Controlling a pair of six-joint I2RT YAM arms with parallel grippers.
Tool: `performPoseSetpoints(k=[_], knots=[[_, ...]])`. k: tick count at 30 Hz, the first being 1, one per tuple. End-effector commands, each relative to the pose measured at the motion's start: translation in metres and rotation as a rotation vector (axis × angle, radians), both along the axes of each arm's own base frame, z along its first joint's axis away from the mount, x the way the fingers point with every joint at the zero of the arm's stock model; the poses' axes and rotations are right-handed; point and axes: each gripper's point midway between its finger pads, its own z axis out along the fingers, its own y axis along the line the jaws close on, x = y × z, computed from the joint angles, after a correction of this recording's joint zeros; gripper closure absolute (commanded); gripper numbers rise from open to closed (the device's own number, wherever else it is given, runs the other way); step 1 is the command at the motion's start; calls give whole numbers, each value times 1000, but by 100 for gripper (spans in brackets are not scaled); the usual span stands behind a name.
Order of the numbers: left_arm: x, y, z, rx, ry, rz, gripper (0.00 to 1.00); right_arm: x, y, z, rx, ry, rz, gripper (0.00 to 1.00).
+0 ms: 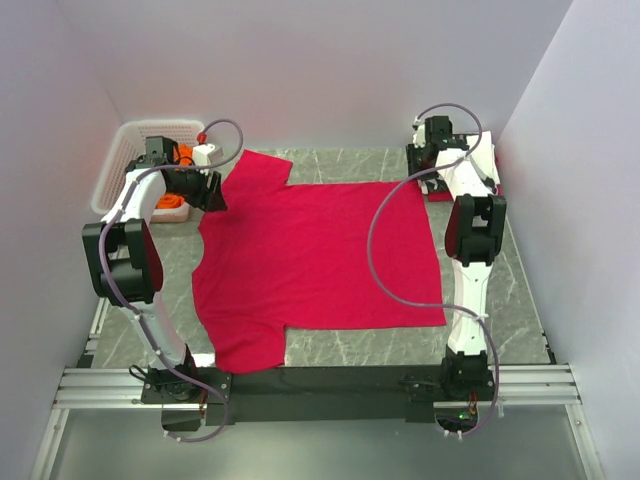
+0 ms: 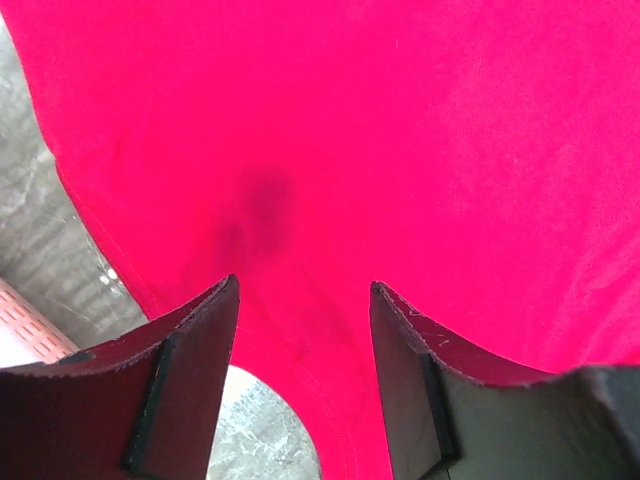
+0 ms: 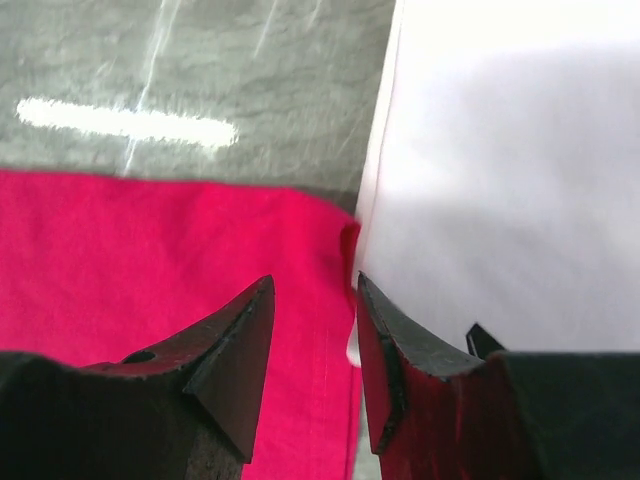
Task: Fold and stack the t-shirts
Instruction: Flatten the tshirt out
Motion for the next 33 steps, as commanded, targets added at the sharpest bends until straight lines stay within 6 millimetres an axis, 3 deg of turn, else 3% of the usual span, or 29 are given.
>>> performPoseSetpoints(k=[1, 6, 13, 17, 18, 21, 25, 27, 32, 33], knots=[[15, -3, 23, -27, -86, -1, 39, 23, -3, 3, -28, -74, -52, 53], [27, -2, 24, -32, -101, 15, 39, 25, 1, -13, -19, -42, -48, 53], [61, 5, 19, -32, -143, 71, 38, 32, 3, -12, -36, -56, -45, 55], [98, 14, 14, -45, -167, 175, 37, 32, 4, -13, -30, -58, -45, 71], [116, 17, 15, -50, -196, 190, 37, 33, 5, -10, -29, -65, -42, 83], [150, 24, 6, -72, -200, 277, 37, 30, 6, -12, -25, -57, -35, 100], [191, 33, 0, -87, -255, 363, 37, 26, 7, -10, -25, -53, -31, 100], [204, 34, -8, -90, -274, 384, 38, 27, 6, 0, -25, -79, -31, 100], [228, 26, -6, -104, -368, 406, 30, 26, 6, 8, -25, -91, -33, 100], [231, 24, -18, -95, -359, 406, 29, 25, 6, 8, -24, -90, -34, 100]])
